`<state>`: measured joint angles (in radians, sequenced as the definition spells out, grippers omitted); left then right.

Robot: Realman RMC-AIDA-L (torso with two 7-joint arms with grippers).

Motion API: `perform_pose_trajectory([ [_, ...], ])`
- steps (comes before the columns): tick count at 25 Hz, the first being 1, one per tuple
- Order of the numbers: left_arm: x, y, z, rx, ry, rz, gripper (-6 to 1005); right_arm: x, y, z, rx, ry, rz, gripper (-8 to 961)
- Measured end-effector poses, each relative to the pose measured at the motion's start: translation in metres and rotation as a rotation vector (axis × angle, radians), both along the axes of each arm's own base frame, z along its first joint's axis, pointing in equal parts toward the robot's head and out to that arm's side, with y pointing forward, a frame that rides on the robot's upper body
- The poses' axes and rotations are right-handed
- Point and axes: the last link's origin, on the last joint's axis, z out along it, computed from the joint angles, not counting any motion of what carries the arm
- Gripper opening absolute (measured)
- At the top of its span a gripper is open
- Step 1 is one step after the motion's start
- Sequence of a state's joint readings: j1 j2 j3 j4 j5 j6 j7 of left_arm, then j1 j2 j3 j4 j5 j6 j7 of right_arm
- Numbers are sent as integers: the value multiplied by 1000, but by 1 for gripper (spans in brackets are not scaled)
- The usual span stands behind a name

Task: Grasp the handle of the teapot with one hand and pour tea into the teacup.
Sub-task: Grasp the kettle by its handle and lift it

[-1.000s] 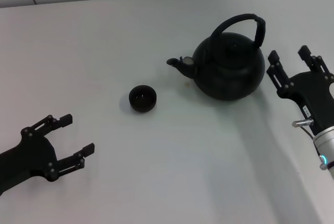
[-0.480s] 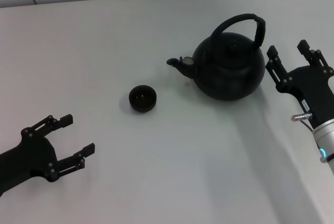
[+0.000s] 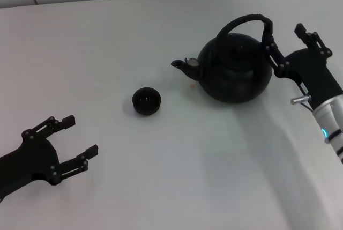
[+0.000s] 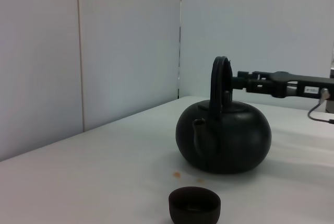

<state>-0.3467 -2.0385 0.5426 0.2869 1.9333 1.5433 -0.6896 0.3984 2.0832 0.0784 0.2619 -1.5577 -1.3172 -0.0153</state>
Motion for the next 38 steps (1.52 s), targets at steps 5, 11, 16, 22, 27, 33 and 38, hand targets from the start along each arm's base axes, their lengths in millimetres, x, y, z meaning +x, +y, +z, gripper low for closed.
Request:
perform_pose_trajectory([
  [5,1,0,-1,6,-5,1,833,-3,13,-2,-30,-19,-1,684],
  [11,1,1,-2,15,-9,6,833,-2,23,-1,-51,-23,-11,684],
  [16,2,1,-3,18,-13,7,834,-2,23,0,-51,-16,-11,683],
  [22,3,2,-4,20,-14,7,834,-1,24,0,-54,-20,-10,682],
  [27,4,3,-4,20,-14,5,834,-1,24,0,-58,-21,-9,663],
  [33,4,3,-4,17,-18,10,833,-4,23,-3,-80,-11,7,546],
  [38,4,3,-3,16,-18,12,833,-4,23,-4,-85,-13,11,415],
])
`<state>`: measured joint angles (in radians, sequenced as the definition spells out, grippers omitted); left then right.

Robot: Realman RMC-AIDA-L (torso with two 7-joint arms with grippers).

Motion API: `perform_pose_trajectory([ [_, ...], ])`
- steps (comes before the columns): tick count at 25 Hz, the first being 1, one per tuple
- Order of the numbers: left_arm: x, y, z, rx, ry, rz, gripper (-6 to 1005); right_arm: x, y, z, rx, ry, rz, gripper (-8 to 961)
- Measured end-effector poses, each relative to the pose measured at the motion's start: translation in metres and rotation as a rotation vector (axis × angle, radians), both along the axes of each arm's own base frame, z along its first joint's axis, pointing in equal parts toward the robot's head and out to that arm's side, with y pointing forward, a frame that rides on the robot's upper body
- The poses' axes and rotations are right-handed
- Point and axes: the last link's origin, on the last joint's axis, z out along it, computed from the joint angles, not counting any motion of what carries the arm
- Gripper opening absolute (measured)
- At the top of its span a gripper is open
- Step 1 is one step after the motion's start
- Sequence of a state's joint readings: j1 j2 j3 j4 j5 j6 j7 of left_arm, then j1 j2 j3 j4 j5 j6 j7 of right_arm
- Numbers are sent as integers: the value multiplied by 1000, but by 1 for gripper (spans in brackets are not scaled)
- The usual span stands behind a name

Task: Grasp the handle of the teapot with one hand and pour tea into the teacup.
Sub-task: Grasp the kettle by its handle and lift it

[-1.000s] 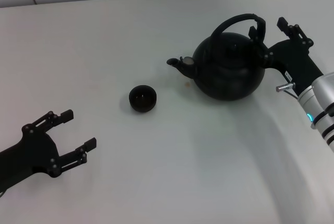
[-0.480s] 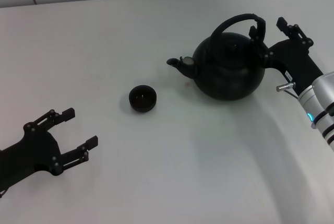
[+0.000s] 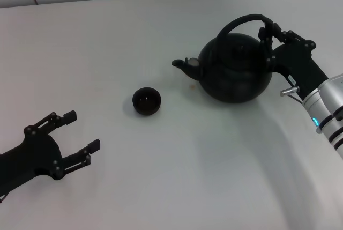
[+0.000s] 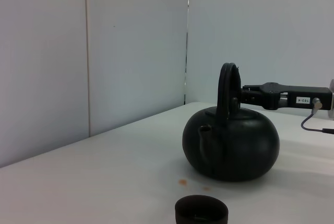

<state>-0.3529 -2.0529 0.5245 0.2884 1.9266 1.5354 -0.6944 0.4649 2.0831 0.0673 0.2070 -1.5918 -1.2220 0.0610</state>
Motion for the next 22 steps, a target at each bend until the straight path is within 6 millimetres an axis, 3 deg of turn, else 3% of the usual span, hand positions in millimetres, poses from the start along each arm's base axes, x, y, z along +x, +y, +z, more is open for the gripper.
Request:
perform_pose_trajectory([
  [3,0,0,0,0,0,-1,834,0,0,0,0,0,0,257],
  [10,0,1,0,0,1,-1,834,0,-1,1,9,6,-1,86],
  [22,-1,-1,-1,3,3,1,833,-13,-2,11,54,49,102,85],
])
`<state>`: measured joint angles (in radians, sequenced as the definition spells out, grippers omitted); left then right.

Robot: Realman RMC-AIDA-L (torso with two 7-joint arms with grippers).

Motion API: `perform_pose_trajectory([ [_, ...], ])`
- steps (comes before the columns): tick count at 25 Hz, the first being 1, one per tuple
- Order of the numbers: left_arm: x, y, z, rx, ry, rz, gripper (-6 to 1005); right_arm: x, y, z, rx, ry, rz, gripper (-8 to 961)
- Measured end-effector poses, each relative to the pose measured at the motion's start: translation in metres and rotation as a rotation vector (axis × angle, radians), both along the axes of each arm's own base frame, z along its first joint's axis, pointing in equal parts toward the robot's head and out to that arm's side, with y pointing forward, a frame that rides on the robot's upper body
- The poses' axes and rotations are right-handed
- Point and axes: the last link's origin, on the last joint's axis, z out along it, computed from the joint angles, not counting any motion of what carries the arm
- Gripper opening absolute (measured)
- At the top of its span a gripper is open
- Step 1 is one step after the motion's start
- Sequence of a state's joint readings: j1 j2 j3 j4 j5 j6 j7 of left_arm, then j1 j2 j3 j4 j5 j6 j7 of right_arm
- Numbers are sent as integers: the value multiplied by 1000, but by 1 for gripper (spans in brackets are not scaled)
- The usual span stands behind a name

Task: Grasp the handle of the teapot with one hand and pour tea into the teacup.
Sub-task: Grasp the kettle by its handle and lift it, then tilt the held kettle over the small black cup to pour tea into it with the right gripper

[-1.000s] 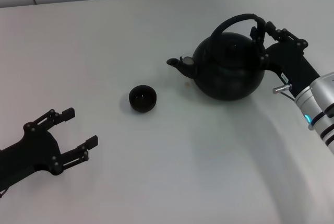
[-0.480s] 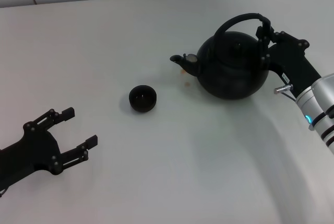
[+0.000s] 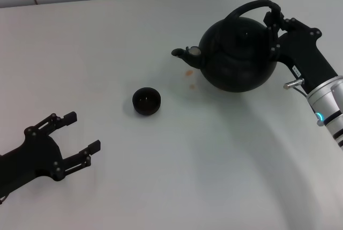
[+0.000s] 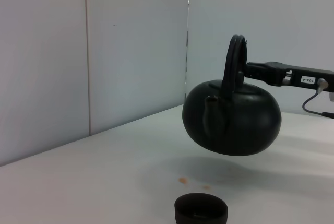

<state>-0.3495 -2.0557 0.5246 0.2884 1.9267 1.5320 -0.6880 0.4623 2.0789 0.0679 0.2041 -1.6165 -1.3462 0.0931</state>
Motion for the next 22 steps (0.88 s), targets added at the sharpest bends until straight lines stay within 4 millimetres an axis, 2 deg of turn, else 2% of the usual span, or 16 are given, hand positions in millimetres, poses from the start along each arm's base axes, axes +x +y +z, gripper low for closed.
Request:
perform_pose_trajectory([
  [13,0,-1,-1,-1,-2,2,833,-1,2,1,-28,-5,29,84],
  [22,0,-2,-2,-2,-5,3,834,-10,15,-5,-104,-40,75,83],
])
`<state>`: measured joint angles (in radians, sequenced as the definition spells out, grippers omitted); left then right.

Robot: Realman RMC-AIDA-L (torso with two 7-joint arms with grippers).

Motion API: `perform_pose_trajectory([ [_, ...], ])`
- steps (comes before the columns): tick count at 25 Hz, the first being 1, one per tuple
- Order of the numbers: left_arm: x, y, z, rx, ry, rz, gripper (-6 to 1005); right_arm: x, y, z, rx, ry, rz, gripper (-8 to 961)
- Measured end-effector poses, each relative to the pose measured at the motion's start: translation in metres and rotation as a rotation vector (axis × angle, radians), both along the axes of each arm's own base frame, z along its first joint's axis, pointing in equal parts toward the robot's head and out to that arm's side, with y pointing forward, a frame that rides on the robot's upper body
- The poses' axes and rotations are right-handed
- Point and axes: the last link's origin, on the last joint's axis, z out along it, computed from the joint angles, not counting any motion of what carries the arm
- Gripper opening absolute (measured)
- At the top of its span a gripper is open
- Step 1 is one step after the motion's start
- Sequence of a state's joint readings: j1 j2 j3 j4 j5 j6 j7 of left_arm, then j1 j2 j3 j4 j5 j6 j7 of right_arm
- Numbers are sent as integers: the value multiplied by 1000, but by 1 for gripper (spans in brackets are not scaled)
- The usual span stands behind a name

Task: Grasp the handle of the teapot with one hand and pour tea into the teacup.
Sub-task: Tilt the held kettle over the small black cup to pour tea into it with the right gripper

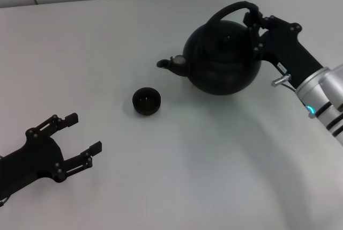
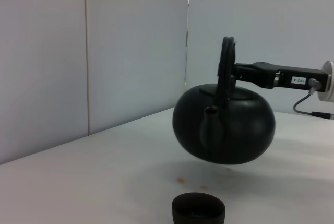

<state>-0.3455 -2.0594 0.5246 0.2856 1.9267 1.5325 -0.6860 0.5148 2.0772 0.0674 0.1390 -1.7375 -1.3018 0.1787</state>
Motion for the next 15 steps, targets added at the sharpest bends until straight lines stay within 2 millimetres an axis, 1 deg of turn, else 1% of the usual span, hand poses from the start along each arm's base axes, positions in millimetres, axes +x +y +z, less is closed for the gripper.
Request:
perform_pose_trajectory([
  [4,0,-1,-1,0,-2,1,834,-8,8,-4,-28,-22,24,83],
  [15,0,-1,0,8,-8,4,834,-11,12,-5,-42,-47,39,83],
])
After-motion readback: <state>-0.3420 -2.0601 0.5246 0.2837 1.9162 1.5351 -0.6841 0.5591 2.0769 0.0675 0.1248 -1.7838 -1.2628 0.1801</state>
